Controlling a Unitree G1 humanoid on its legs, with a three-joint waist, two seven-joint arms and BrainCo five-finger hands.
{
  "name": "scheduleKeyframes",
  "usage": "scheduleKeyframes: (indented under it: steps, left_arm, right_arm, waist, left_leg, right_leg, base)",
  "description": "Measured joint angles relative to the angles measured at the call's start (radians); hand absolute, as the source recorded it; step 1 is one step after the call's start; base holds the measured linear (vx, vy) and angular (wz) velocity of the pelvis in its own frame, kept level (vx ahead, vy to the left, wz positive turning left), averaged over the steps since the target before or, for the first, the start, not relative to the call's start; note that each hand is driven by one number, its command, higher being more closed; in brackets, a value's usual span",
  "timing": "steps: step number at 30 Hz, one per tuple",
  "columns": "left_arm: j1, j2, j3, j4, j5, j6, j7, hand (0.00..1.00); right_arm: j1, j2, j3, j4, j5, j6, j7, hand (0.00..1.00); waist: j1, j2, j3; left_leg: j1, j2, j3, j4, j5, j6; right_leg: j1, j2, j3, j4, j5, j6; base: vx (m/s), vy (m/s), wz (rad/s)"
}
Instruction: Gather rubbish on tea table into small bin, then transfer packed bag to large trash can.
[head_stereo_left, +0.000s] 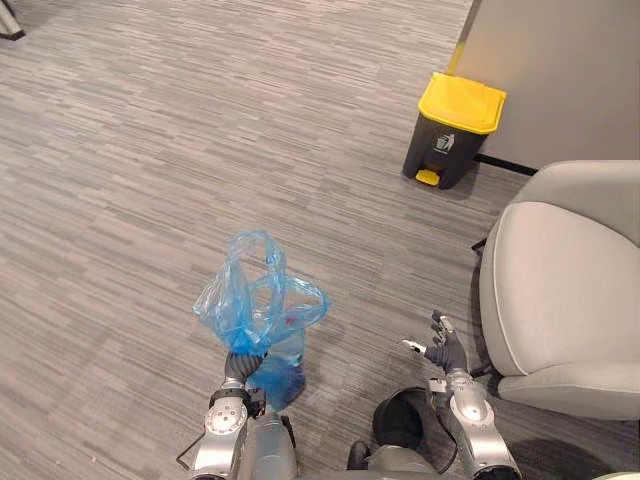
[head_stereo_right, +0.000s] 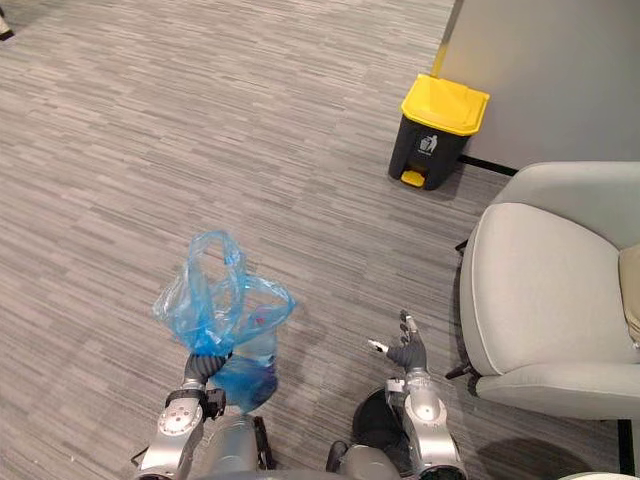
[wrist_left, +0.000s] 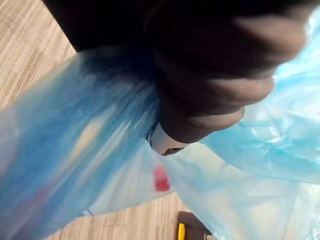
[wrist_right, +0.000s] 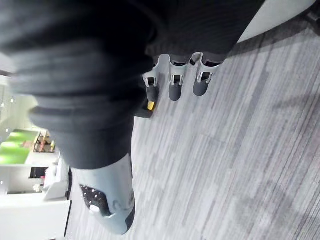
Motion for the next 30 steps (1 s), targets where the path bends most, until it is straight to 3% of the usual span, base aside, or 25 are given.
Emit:
scheduleKeyframes:
  steps: [1, 2, 3, 5, 8, 9, 11, 12, 14, 17, 19, 21, 22, 25, 27, 28, 29, 30]
  left_arm:
    - [-0.002, -0.001, -0.001, 0.003, 0.0, 0.0, 0.0, 1.0]
    - [-0.001, -0.008, -0.007, 0.007, 0.0, 0.0, 0.0, 1.0]
    - [-0.008, -0.004, -0.009, 0.026, 0.0, 0.0, 0.0, 1.0]
    - [-0.029, 0.015, -0.009, 0.038, 0.0, 0.007, 0.0, 1.0]
    - [-0.026, 0.026, -0.021, 0.038, 0.0, 0.008, 0.0, 1.0]
    - [-0.007, 0.029, -0.032, 0.039, 0.001, 0.01, 0.0, 1.0]
    - [0.019, 0.038, -0.052, 0.039, 0.001, 0.014, 0.0, 1.0]
    - [0.025, 0.052, -0.071, 0.039, 0.0, 0.014, 0.001, 1.0]
    - [0.03, 0.057, -0.075, 0.038, 0.0, 0.014, 0.002, 1.0]
    - [0.015, 0.081, -0.073, 0.037, -0.002, 0.014, 0.005, 1.0]
    - [0.008, 0.079, -0.072, 0.044, -0.001, 0.014, 0.004, 1.0]
    - [-0.012, 0.084, -0.067, 0.067, -0.001, 0.013, 0.003, 1.0]
    - [-0.027, 0.07, -0.072, 0.105, -0.001, 0.015, 0.0, 1.0]
    - [-0.026, 0.07, -0.069, 0.106, 0.0, 0.014, -0.003, 1.0]
    - [-0.037, 0.048, -0.07, 0.101, 0.0, 0.013, -0.005, 1.0]
    - [-0.031, 0.026, -0.068, 0.084, 0.0, 0.013, -0.011, 1.0]
    - [-0.023, 0.019, -0.066, 0.068, 0.0, 0.013, -0.015, 1.0]
    - [-0.003, 0.009, -0.066, 0.029, 0.0, 0.008, -0.022, 1.0]
  right_arm:
    - [0.005, 0.002, -0.008, 0.004, 0.0, 0.0, -0.001, 0.0]
    - [0.017, -0.003, -0.023, 0.01, 0.0, 0.001, -0.001, 0.0]
    - [0.019, 0.014, -0.038, 0.039, 0.0, 0.006, -0.003, 0.0]
    - [0.017, 0.022, -0.037, 0.045, 0.0, 0.006, 0.0, 0.0]
    - [-0.004, 0.022, -0.037, 0.049, -0.003, 0.005, 0.004, 0.0]
    - [-0.01, 0.02, -0.038, 0.062, -0.005, 0.005, 0.004, 0.0]
    - [-0.003, 0.021, -0.037, 0.084, -0.006, 0.006, 0.004, 0.0]
    - [0.008, 0.021, -0.035, 0.098, -0.014, 0.012, 0.006, 0.0]
    - [0.009, 0.022, -0.028, 0.107, -0.025, 0.024, 0.006, 0.0]
    - [0.004, 0.032, -0.019, 0.109, -0.037, 0.025, 0.008, 0.0]
    - [-0.012, 0.026, -0.019, 0.135, -0.037, 0.023, 0.006, 0.0]
    - [-0.027, 0.011, -0.02, 0.193, -0.037, 0.025, 0.005, 0.0]
    - [-0.033, -0.014, -0.022, 0.23, -0.037, 0.028, 0.005, 0.0]
    - [-0.044, -0.025, -0.027, 0.235, -0.037, 0.028, 0.004, 0.0]
    - [-0.033, -0.023, -0.033, 0.23, -0.037, 0.028, 0.006, 0.0]
    - [-0.001, -0.02, -0.026, 0.18, -0.037, 0.029, 0.006, 0.0]
    - [0.004, -0.019, -0.019, 0.153, -0.036, 0.029, 0.006, 0.0]
    - [0.002, -0.007, -0.016, 0.109, -0.035, 0.026, 0.005, 0.0]
  waist:
    - [-0.001, 0.0, 0.001]
    - [0.0, 0.022, -0.009]
    - [-0.004, 0.01, -0.01]
    - [-0.002, -0.011, -0.019]
    - [0.003, -0.013, -0.019]
    - [0.007, -0.011, -0.018]
    - [0.014, -0.017, -0.02]
    - [0.004, -0.024, -0.019]
    - [-0.015, -0.02, -0.018]
    - [-0.029, -0.023, -0.019]
    - [-0.042, -0.022, -0.018]
    - [-0.051, -0.041, -0.029]
    - [-0.067, -0.006, -0.031]
    - [-0.068, 0.01, -0.034]
    - [-0.066, 0.013, -0.032]
    - [-0.059, 0.022, -0.028]
    - [-0.055, 0.026, -0.027]
    - [-0.038, 0.029, -0.028]
  left_leg:
    - [0.0, -0.009, 0.0, -0.089, 0.045, 0.002]
    - [0.02, -0.007, -0.008, -0.239, 0.213, 0.024]
    - [0.014, -0.012, -0.013, -0.21, 0.288, 0.0]
    - [0.009, -0.043, -0.01, -0.186, 0.25, 0.008]
    - [0.025, -0.059, 0.039, -0.15, 0.158, 0.024]
    - [0.05, -0.065, 0.068, -0.146, 0.115, 0.02]
    - [0.112, -0.092, 0.119, -0.182, 0.1, 0.032]
    - [0.157, -0.117, 0.139, -0.215, 0.095, 0.039]
    - [0.195, -0.123, 0.142, -0.247, 0.094, 0.041]
    - [0.253, -0.121, 0.141, -0.322, 0.093, 0.043]
    - [0.283, -0.12, 0.136, -0.358, 0.092, 0.041]
    - [0.309, -0.121, 0.132, -0.365, 0.076, 0.009]
    - [0.33, -0.108, 0.087, -0.367, 0.072, -0.019]
    - [0.365, -0.09, 0.07, -0.386, 0.094, -0.054]
    - [0.349, -0.051, 0.035, -0.238, 0.097, -0.063]
    - [0.289, 0.011, 0.02, 0.017, 0.131, -0.106]
    - [0.252, 0.039, 0.016, 0.121, 0.149, -0.114]
    - [0.167, 0.08, 0.018, 0.319, 0.11, -0.076]
  right_leg:
    - [0.012, -0.011, 0.008, 0.002, -0.013, 0.029]
    - [0.027, -0.008, 0.025, 0.008, -0.039, 0.074]
    - [0.038, -0.026, 0.055, 0.017, -0.089, 0.122]
    - [0.035, -0.062, 0.081, 0.009, -0.08, 0.135]
    - [0.022, -0.1, 0.137, 0.04, -0.086, 0.148]
    - [-0.002, -0.116, 0.172, 0.106, -0.089, 0.152]
    - [-0.123, -0.153, 0.228, 0.36, -0.064, 0.187]
    - [-0.215, -0.182, 0.232, 0.537, 0.017, 0.192]
    - [-0.259, -0.188, 0.22, 0.632, 0.075, 0.165]
    - [-0.364, -0.173, 0.095, 0.628, -0.04, 0.129]
    - [-0.396, -0.154, 0.005, 0.479, -0.045, 0.122]
    - [-0.4, -0.121, -0.055, 0.222, 0.033, 0.088]
    - [-0.347, -0.088, -0.067, 0.181, 0.104, 0.039]
    - [-0.342, -0.067, -0.077, 0.216, 0.058, 0.018]
    - [-0.253, -0.047, -0.109, 0.171, 0.04, 0.021]
    - [-0.153, -0.015, -0.116, 0.115, 0.04, 0.021]
    - [-0.123, -0.005, -0.113, 0.097, 0.038, 0.017]
    - [-0.068, 0.011, -0.078, 0.06, 0.021, 0.002]
  base:
    - [0.25, 0.267, -0.37]
    - [0.29, 0.336, -0.38]
    - [0.29, 0.319, -0.33]
    - [0.19, 0.216, -0.23]
    - [0.12, 0.25, -0.48]
    - [0.06, 0.206, -0.82]
    - [0.08, 0.187, -0.69]
    - [0.11, 0.125, -0.26]
    - [0.15, 0.078, -0.14]
    - [0.17, -0.018, -0.17]
    - [0.28, -0.122, 0.01]
    - [0.38, -0.141, 0.22]
    - [0.45, -0.126, 0.13]
    - [0.42, -0.139, -0.06]
    - [0.43, -0.146, 0.11]
    - [0.31, -0.068, -0.04]
    - [0.45, -0.045, -0.4]
    - [0.27, 0.03, -0.55]
